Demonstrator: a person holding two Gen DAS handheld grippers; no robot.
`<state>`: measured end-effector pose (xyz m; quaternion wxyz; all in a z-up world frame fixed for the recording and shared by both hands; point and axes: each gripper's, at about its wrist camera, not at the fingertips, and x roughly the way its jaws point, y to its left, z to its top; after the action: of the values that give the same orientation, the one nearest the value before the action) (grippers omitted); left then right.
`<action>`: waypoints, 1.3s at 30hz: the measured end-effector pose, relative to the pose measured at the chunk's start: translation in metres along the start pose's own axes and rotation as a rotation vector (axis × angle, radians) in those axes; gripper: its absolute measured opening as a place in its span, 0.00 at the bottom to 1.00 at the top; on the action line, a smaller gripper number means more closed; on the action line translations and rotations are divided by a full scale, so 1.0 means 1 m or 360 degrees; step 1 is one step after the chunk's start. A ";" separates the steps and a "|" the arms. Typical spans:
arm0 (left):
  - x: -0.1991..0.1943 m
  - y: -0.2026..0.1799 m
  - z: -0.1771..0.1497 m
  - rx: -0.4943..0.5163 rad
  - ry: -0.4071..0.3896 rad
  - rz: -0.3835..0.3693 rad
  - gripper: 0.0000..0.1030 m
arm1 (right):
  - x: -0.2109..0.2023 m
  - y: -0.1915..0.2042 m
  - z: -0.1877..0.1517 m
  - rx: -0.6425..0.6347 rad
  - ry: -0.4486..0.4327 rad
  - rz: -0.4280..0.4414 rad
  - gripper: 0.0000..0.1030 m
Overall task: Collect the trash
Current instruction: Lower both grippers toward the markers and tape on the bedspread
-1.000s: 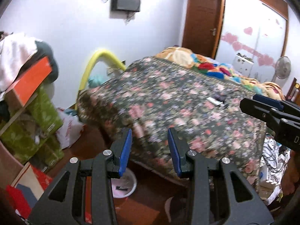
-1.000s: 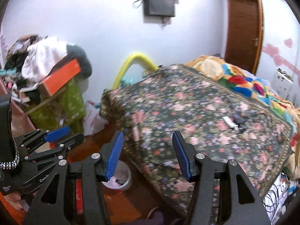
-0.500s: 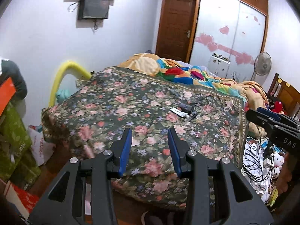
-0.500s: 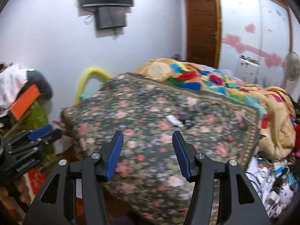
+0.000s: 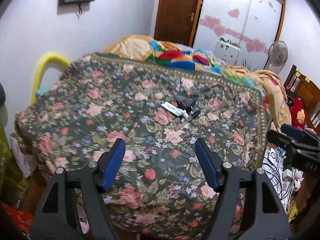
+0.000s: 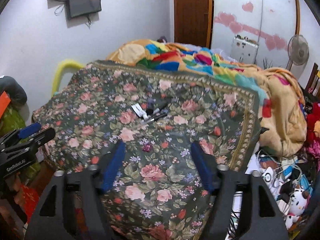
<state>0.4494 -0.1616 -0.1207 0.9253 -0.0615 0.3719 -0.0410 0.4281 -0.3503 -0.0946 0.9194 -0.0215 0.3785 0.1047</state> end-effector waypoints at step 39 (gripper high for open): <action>0.189 -0.080 -0.025 0.0291 0.0390 -0.0204 0.57 | 0.192 -0.041 0.004 0.0093 0.0241 -0.0004 0.20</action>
<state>0.5659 -0.2659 -0.2568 0.8702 0.0050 0.4721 -0.1408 0.5718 -0.3557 -0.2280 0.8884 -0.0031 0.4499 0.0907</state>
